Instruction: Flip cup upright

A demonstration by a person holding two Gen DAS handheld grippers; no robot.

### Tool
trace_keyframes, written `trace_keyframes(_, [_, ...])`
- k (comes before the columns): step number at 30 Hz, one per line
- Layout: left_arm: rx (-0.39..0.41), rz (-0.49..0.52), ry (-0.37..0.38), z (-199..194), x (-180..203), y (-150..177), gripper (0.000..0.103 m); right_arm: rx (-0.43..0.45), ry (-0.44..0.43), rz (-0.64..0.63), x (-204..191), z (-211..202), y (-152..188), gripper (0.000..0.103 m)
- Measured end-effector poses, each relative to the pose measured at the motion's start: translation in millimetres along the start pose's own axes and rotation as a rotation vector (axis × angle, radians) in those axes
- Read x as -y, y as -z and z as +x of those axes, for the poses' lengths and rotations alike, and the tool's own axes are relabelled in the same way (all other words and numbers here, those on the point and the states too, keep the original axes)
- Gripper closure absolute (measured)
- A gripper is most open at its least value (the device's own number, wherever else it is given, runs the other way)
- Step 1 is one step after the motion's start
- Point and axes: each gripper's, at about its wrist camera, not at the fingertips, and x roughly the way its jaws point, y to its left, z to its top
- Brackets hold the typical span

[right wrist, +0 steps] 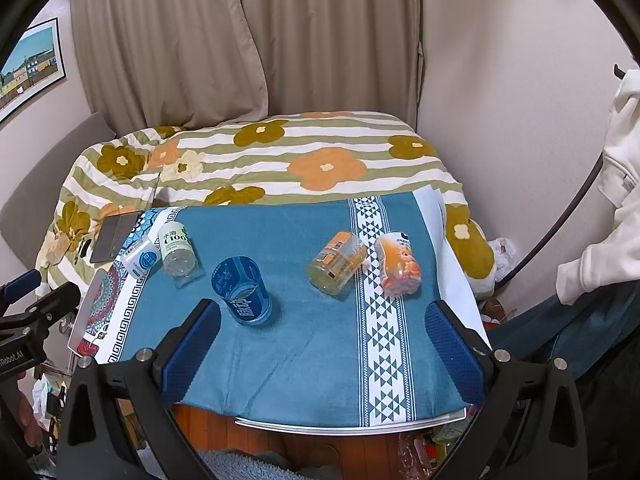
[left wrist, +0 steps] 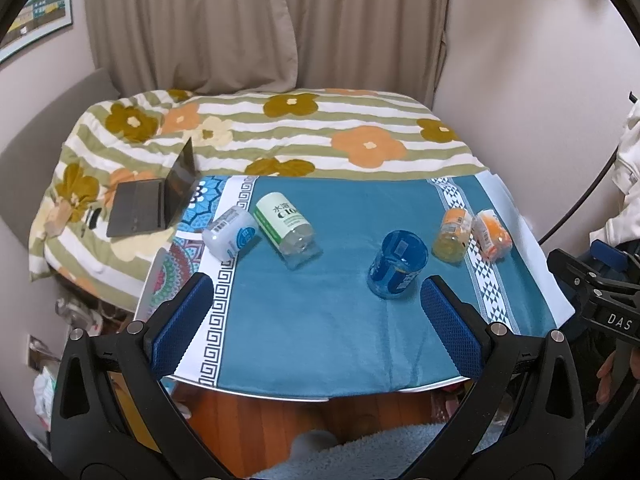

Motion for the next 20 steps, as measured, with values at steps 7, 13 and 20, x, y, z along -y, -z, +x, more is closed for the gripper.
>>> trace_keyframes(7, [0.005,0.01,-0.007,2.5,-4.2,-0.5,0.0,-0.003,0.0,0.001,-3.6,1.4,-2.1,0.001])
trace_keyframes(13, [0.002,0.011,-0.005,5.0,-5.3,-0.5,0.0,-0.013,-0.011,0.003,-15.1,10.9,-1.3,0.001])
trace_keyframes(20, [-0.021,0.026,-0.022,19.9,-13.1,-2.4,0.0,-0.047,-0.071,-0.019,-30.7,33.8,4.3,0.001])
